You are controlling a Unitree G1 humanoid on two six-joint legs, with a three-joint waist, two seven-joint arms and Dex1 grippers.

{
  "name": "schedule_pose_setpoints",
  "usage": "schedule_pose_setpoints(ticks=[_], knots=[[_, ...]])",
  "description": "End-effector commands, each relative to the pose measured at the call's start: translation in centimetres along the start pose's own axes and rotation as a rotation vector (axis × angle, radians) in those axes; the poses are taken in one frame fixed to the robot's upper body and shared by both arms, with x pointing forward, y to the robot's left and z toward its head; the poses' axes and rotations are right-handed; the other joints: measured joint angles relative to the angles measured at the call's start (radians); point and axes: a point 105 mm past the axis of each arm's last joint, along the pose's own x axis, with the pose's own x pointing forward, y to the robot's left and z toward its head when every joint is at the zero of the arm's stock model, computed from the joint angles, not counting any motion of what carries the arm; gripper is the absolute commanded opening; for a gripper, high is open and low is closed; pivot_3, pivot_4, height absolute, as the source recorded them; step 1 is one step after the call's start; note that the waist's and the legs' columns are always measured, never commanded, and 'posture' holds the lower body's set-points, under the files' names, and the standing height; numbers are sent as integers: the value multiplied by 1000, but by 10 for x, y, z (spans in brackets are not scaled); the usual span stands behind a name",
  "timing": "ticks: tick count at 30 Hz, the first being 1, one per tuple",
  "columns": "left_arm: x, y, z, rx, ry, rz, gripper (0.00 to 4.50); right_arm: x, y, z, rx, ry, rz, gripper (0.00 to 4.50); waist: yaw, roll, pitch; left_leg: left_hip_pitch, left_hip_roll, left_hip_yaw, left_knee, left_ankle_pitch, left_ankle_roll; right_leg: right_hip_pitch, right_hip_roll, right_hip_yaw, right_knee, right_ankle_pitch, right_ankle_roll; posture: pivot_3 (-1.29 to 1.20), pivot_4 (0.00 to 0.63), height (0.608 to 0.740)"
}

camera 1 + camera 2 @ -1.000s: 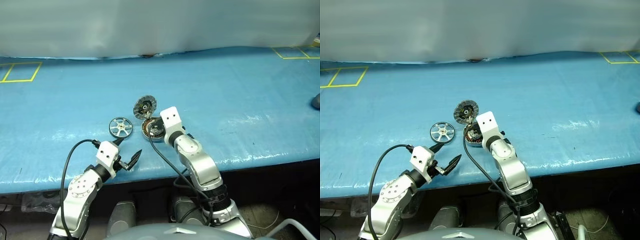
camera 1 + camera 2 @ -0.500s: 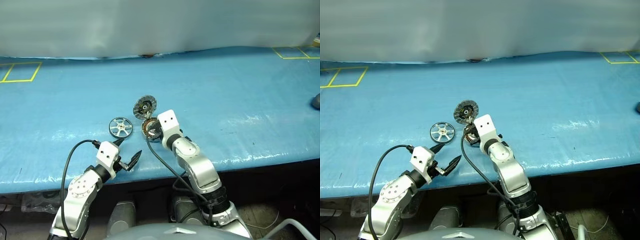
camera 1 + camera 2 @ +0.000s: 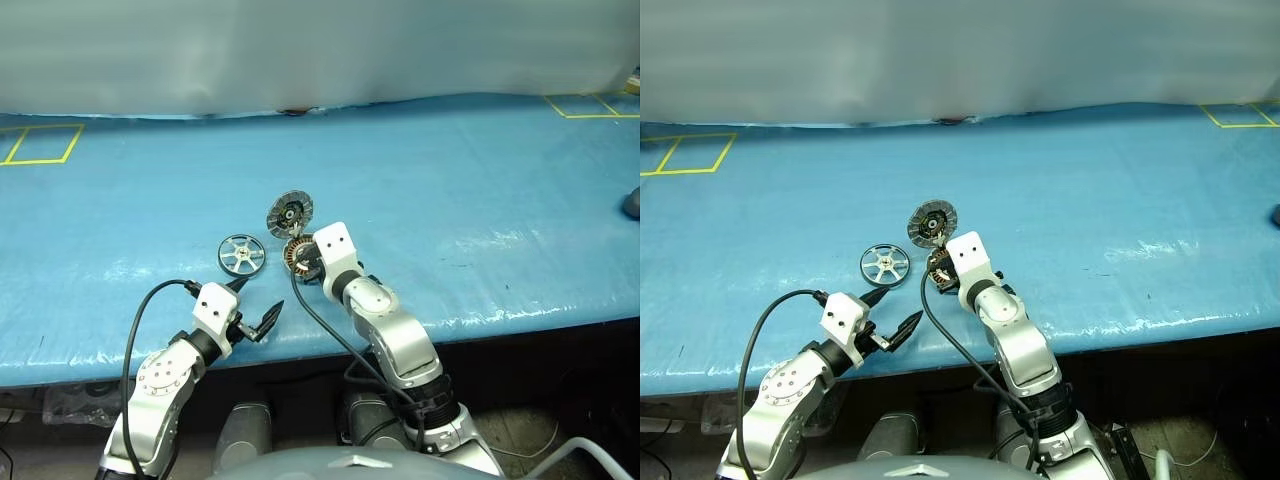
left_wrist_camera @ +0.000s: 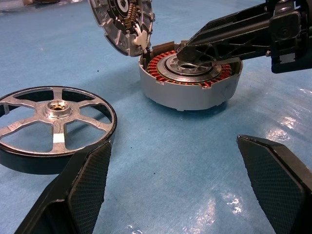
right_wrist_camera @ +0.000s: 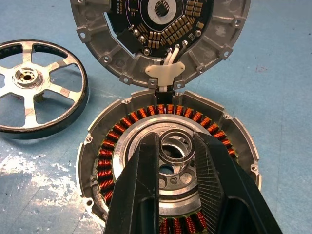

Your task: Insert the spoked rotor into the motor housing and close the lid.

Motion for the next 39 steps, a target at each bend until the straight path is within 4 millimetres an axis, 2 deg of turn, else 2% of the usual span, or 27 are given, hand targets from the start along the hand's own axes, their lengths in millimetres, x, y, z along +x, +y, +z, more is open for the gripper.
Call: schedule_pose_setpoints(ticks=[1, 23, 30, 39], knots=[[0, -3, 13, 10, -45, -11, 4500, -3, 7, 9, 29, -36, 22, 673, -1, 0, 0, 0, 0, 0, 0, 0, 0, 0, 0, 0, 0, 0, 0, 0, 150, 740], [1, -5, 11, 6, -38, -15, 4500, 0, 4, 12, 56, -51, 20, 673, 0, 0, 0, 0, 0, 0, 0, 0, 0, 0, 0, 0, 0, 0, 0, 0, 150, 740], [1, -5, 9, 2, -35, -19, 4500, -1, 1, 20, 54, -87, 9, 673, 0, 0, 0, 0, 0, 0, 0, 0, 0, 0, 0, 0, 0, 0, 0, 0, 150, 740], [1, -5, 8, -2, -31, -16, 4500, 0, 2, 17, 59, -76, 13, 673, 0, 0, 0, 0, 0, 0, 0, 0, 0, 0, 0, 0, 0, 0, 0, 0, 150, 740]])
